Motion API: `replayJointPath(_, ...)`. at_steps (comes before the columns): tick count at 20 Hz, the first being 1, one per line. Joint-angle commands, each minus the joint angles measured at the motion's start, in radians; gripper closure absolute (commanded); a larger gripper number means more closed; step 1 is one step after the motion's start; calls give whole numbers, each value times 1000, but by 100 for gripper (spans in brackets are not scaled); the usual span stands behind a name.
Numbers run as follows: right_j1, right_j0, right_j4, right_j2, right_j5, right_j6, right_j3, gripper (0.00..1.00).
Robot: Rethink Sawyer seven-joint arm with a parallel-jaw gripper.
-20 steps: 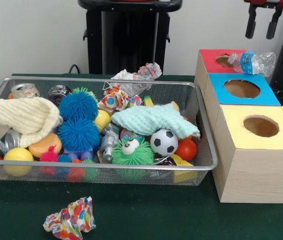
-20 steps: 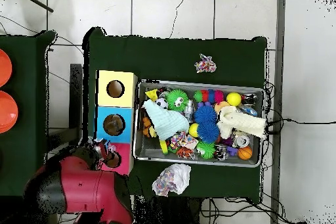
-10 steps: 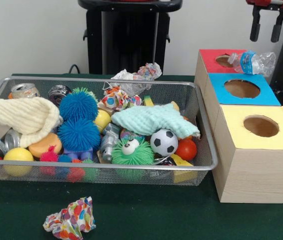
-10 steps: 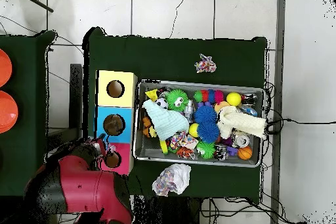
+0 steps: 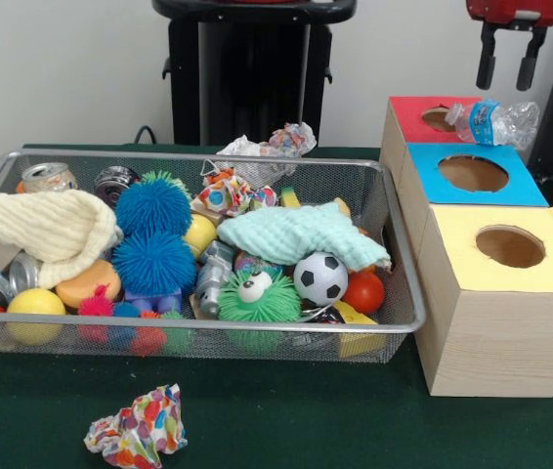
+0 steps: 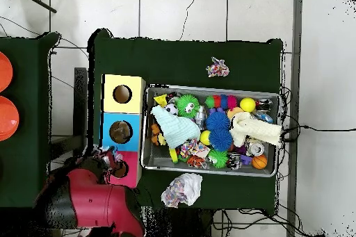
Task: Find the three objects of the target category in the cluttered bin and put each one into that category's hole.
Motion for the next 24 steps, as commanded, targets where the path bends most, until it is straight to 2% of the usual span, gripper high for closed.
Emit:
replayJointPath(1, -2, -50, -5, 105, -46, 215, 88, 0)
replayJointPath(7, -24, -41, -8, 94, -31, 214, 101, 0)
replayJointPath(16, -12, -23, -3, 71, 4, 217, 69, 0)
replayJointPath(20, -46, -4, 1, 49, 70, 222, 64, 0)
replayJointPath(24, -64, 14, -1, 36, 72, 231, 85, 0)
